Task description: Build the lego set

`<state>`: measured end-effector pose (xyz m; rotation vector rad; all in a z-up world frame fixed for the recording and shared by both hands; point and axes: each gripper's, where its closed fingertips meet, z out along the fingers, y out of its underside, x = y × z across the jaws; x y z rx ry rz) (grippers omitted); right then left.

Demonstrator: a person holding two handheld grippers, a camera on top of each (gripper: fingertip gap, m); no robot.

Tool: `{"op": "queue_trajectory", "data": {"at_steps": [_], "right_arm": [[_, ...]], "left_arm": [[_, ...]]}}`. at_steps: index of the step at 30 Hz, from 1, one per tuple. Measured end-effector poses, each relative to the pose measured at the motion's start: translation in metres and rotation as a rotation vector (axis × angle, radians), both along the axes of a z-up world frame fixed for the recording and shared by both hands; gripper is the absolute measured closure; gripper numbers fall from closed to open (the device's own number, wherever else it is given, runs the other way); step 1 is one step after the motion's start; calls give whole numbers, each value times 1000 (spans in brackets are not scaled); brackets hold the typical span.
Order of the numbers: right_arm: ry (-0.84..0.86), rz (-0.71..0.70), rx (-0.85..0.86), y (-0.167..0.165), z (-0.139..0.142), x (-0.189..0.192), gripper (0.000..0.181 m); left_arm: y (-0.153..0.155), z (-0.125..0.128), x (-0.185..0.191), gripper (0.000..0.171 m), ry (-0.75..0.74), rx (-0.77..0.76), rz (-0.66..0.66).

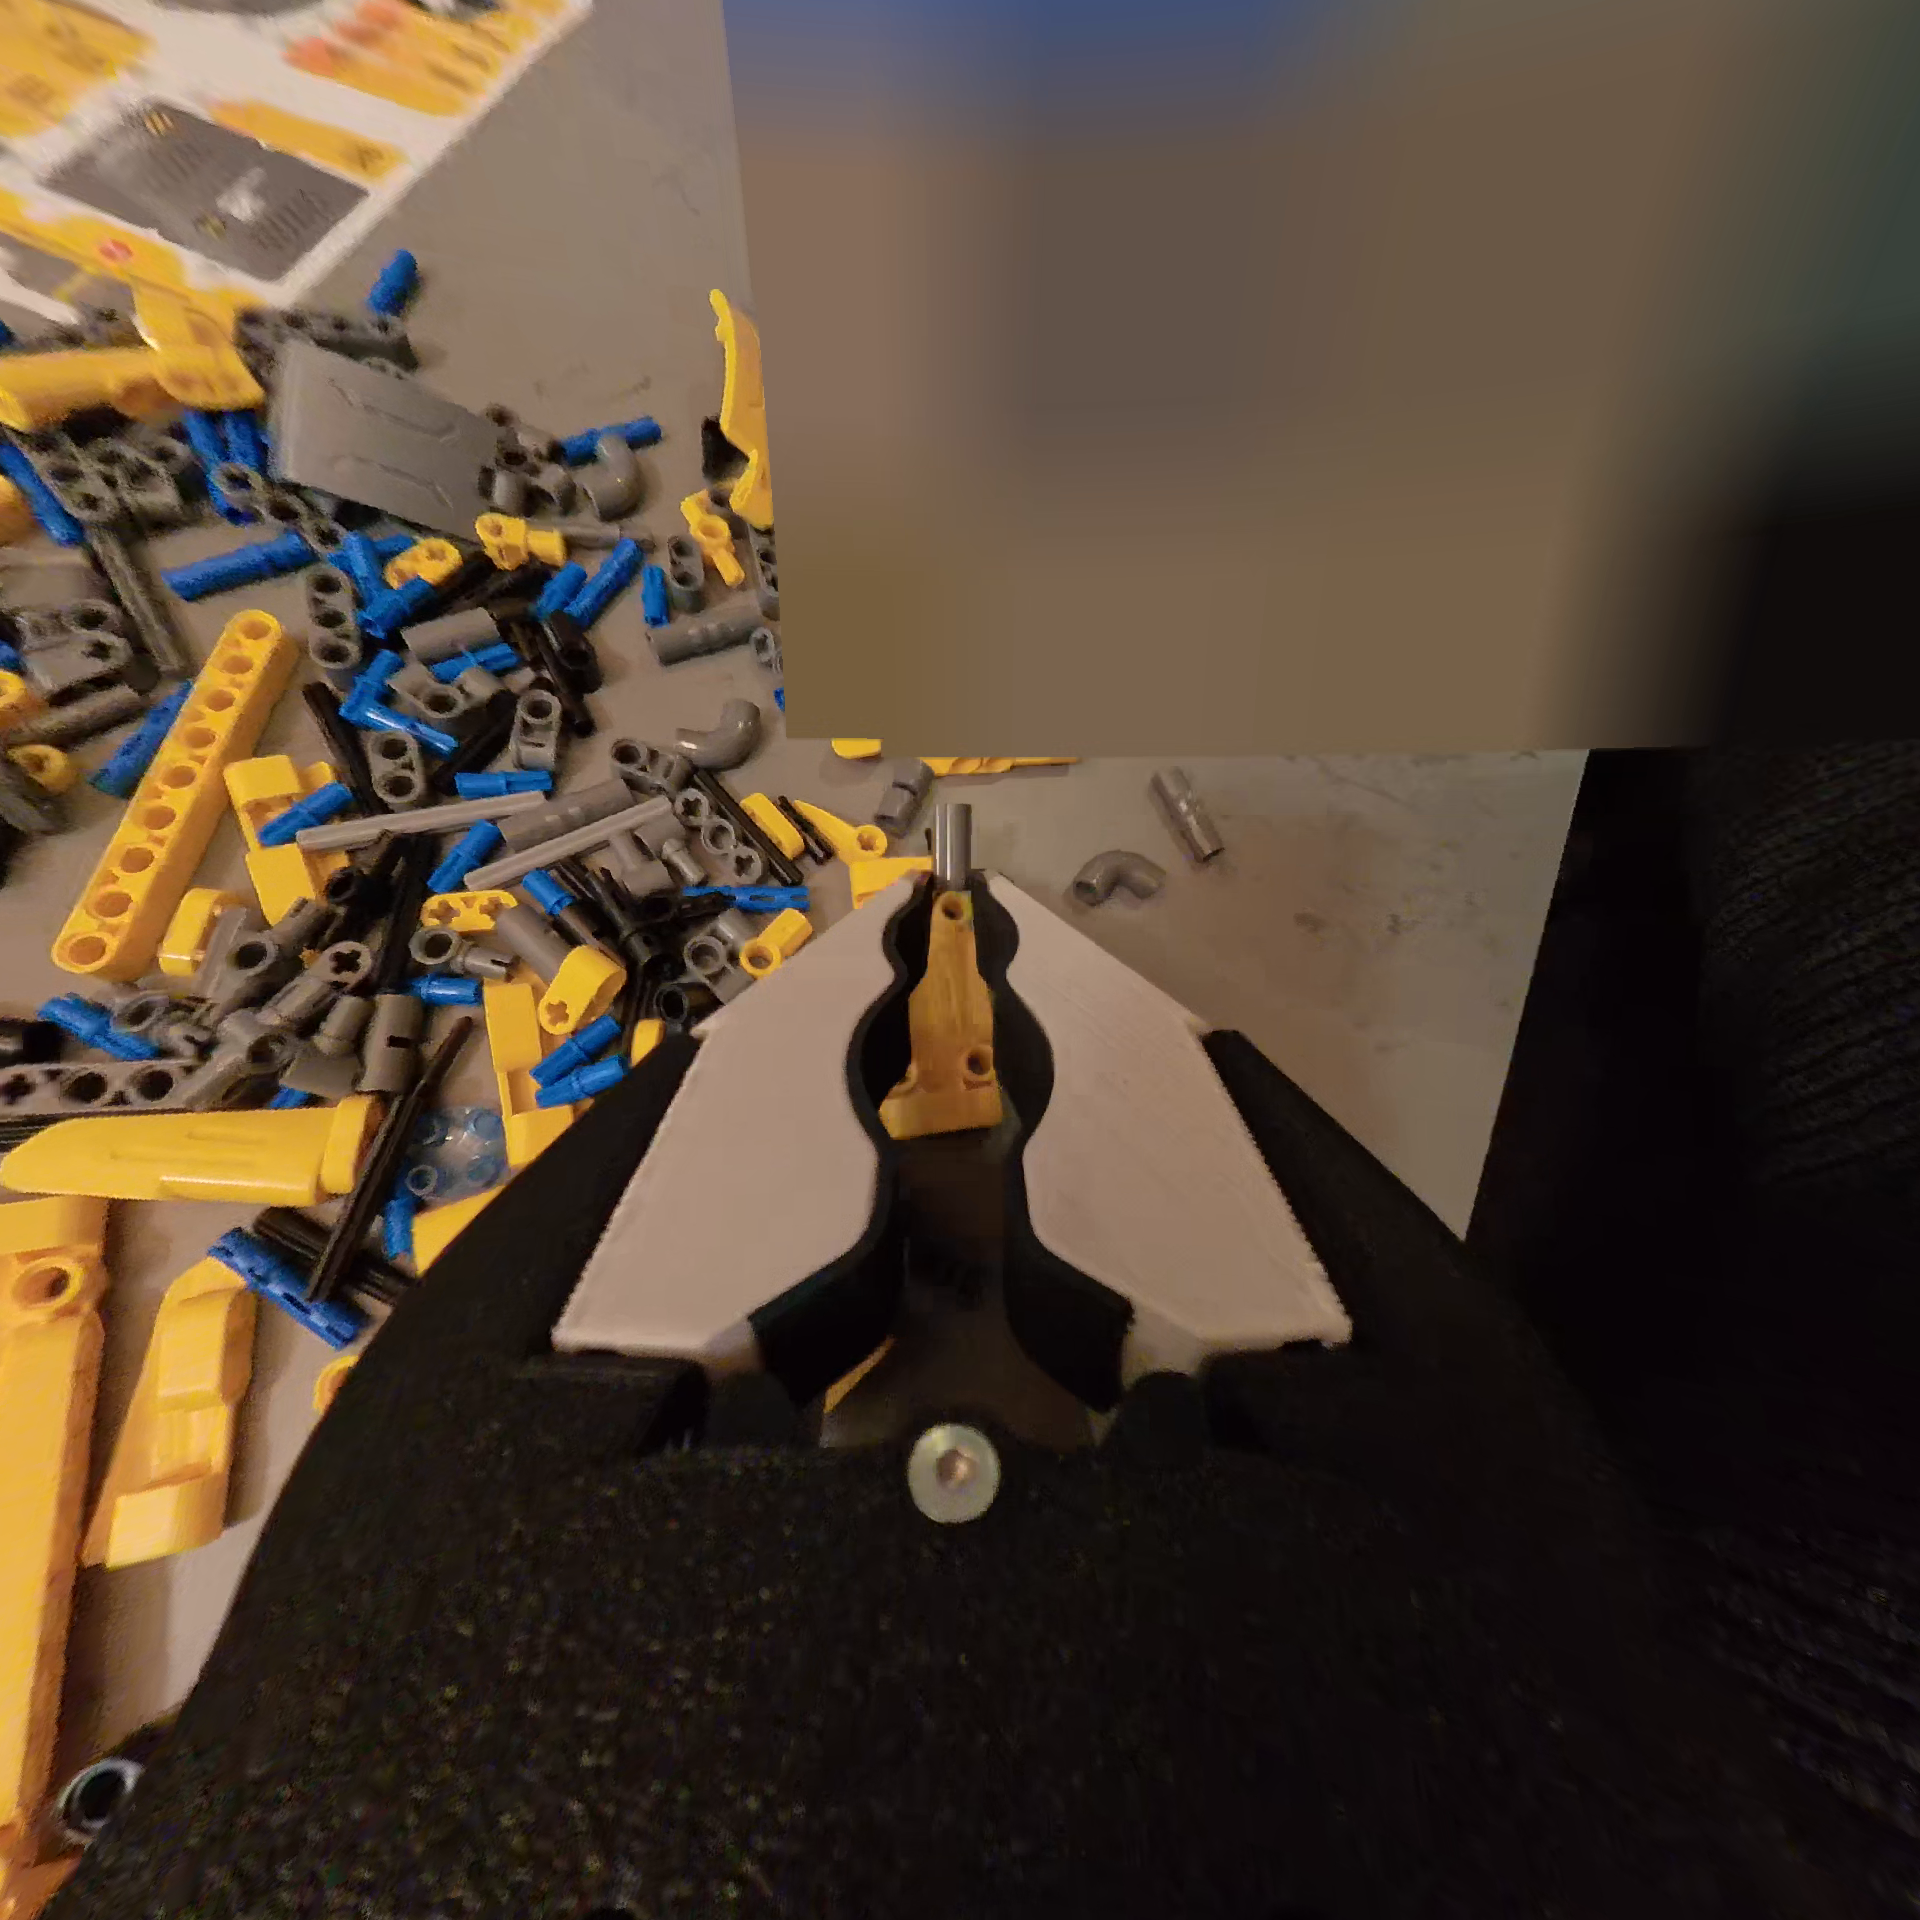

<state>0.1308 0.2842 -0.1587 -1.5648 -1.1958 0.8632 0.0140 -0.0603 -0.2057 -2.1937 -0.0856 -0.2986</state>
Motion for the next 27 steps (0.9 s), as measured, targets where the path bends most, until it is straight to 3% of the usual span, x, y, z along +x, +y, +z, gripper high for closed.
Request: {"op": "queue_trajectory", "data": {"at_steps": [6, 11, 17, 27], "right_arm": [[18, 8, 14, -2, 3, 1, 171], [58, 39, 18, -11, 9, 1, 171], [133, 93, -4, -26, 19, 5, 171], [219, 131, -74, -29, 29, 12, 171]], "left_arm": [[-8, 33, -27, 165, -24, 204, 163], [-14, 41, -41, 165, -32, 264, 252], [-10, 29, -37, 165, -31, 186, 231], [-4, 5, -33, 165, 153, 18, 220]]}}
